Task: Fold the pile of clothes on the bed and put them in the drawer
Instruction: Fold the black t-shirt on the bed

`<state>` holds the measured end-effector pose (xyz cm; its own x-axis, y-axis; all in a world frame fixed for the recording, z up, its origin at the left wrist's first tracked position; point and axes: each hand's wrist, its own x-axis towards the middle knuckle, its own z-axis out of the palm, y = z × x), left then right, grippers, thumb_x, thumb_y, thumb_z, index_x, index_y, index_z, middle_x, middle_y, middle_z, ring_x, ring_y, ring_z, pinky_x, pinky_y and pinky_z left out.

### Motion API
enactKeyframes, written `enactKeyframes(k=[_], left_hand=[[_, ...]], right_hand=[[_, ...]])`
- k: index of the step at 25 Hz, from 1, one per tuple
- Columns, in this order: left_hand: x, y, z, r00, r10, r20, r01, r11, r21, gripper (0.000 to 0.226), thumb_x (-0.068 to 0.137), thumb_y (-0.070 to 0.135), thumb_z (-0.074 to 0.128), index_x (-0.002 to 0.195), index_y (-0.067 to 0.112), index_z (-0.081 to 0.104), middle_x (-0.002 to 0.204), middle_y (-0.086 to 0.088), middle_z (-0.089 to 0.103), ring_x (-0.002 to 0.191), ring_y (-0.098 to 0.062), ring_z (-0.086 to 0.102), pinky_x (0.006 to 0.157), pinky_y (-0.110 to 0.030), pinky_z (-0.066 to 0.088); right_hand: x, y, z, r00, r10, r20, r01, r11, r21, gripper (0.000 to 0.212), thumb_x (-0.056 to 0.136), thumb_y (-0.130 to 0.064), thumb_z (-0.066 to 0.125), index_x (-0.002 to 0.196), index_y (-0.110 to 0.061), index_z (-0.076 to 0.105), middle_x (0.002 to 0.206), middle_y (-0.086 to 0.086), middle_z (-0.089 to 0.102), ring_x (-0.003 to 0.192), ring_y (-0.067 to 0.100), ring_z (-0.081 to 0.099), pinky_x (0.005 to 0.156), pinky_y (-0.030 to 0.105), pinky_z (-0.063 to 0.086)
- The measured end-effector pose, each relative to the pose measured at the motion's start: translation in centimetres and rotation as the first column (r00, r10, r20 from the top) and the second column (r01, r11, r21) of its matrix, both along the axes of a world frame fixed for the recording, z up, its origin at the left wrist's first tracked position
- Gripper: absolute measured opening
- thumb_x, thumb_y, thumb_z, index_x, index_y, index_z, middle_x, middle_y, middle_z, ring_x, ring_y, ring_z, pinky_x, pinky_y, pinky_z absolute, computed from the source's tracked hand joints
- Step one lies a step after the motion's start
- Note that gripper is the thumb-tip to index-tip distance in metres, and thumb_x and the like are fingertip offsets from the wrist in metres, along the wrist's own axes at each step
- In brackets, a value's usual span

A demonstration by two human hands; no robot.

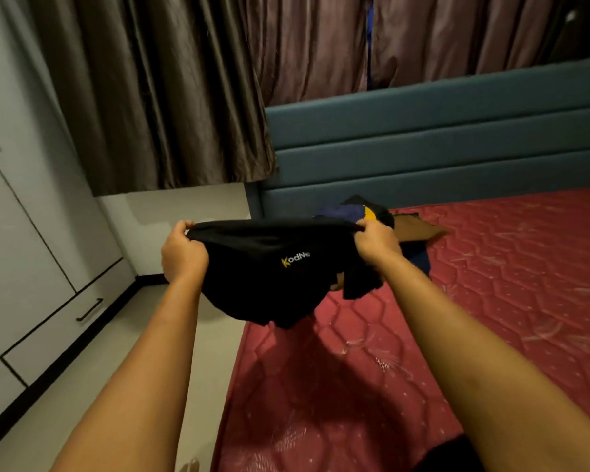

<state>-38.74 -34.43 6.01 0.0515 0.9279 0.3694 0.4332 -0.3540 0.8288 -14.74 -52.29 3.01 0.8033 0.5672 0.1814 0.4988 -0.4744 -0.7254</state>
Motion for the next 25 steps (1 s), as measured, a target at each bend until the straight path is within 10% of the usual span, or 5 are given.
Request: enactKeyframes(k=[5,10,12,16,25], left_hand=[[-2.3,-3.5,4.8,0.994,0.066,-0.085,-0.073,0.995,-0.072,0.041,0.089,0.002,0.034,0.106,0.032,0.056,0.128,-0.01,0.049,0.1,-0.033,0.051,0.1,-0.048,0.04],[1.1,-11.5,8.2,0.611,-0.768,-0.194,0.771,0.632,-0.073,0.094,0.078,-0.005,0.063,0.149,0.037,0.018,0.138,0.008,0.034,0.121,-0.006,0.035,0.079,-0.009,0.046],[3.7,-12.8,7.4,0.604,-0.769,-0.207,0.786,0.618,0.001,0.102,0.061,0.024,0.076,0.148,0.036,0.024,0.138,0.004,0.047,0.125,-0.013,0.046,0.099,-0.028,0.046],[5.4,-11.1,4.8,0.714,-0.684,0.152,0.686,0.726,0.042,0.03,0.073,0.021,0.066,0.102,0.02,0.067,0.102,-0.01,0.07,0.093,-0.025,0.067,0.086,-0.044,0.055],[5.9,0.6,0.5,0.875,-0.371,0.31,0.464,0.825,-0.323,0.029,0.087,0.031,0.054,0.113,0.021,0.063,0.114,-0.01,0.066,0.102,-0.031,0.062,0.093,-0.045,0.051]], right_hand=[[-3.0,-3.1,6.6,0.994,0.083,-0.073,-0.065,0.973,0.221,0.019,0.095,-0.023,0.045,0.093,-0.013,0.062,0.105,0.015,0.066,0.094,0.033,0.059,0.072,0.037,0.043],[-7.2,-3.3,11.4,0.899,0.401,-0.177,-0.324,0.881,0.345,0.016,0.091,-0.018,0.059,0.084,-0.006,0.067,0.083,0.012,0.068,0.077,0.025,0.066,0.07,0.033,0.05],[-8.8,-3.5,12.7,0.835,0.533,-0.134,-0.471,0.82,0.326,0.011,0.089,-0.01,0.061,0.079,-0.01,0.067,0.074,0.007,0.067,0.066,0.018,0.064,0.065,0.029,0.05],[-7.9,-4.3,10.0,0.698,0.705,-0.124,-0.531,0.626,0.572,0.04,0.084,-0.007,0.07,0.116,-0.026,0.056,0.1,0.0,0.065,0.086,0.007,0.066,0.072,0.019,0.052],[-1.9,-1.0,-13.0,0.915,0.311,-0.258,-0.391,0.84,-0.376,0.012,0.087,-0.012,0.061,0.075,-0.015,0.059,0.087,0.009,0.055,0.08,0.016,0.051,0.059,0.026,0.033]])
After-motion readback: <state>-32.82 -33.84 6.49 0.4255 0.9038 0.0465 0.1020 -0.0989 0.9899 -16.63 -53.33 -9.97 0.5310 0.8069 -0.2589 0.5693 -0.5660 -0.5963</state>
